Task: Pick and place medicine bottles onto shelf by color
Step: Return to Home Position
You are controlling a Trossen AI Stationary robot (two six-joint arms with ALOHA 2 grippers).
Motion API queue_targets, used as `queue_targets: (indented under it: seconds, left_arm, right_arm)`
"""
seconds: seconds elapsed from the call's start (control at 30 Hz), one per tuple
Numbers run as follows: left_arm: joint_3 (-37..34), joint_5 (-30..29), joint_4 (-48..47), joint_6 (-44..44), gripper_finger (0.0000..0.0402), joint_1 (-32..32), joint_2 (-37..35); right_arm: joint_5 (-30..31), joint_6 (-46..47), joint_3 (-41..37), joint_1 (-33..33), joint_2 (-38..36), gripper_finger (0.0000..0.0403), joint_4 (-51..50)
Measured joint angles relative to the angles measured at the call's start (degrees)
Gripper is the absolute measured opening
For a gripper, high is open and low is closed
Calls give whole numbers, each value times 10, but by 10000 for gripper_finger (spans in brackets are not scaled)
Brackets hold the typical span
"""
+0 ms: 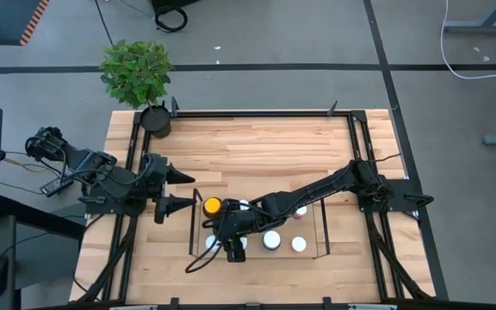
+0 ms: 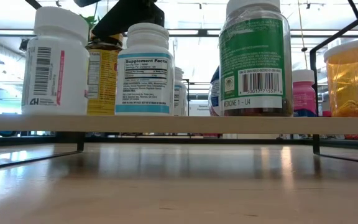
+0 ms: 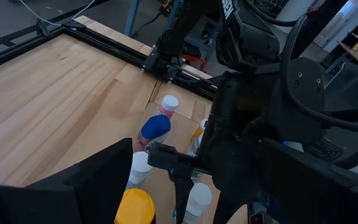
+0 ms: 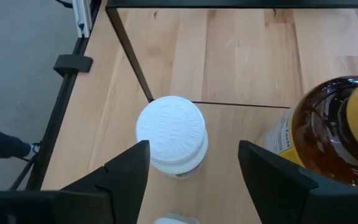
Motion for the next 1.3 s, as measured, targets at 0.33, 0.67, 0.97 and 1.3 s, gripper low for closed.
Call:
queue_targets:
  seconds: [0.33,0.67,0.97,1.3]
  left_arm:
    - [0,0,0,0,355,0,0]
    - [0,0,0,29,355,0,-2]
    - [0,0,-20,27,330,0,-28]
    - [-20,0,-51,90,73,0,-162]
  right_arm:
    - [-3,70,43,0,-2,253,-40]
    - [-3,89,160,0,-3,241,-205]
    - [5,99,259,-26,-5,220,-313]
    - [9,115,253,-62,-37,154,-384]
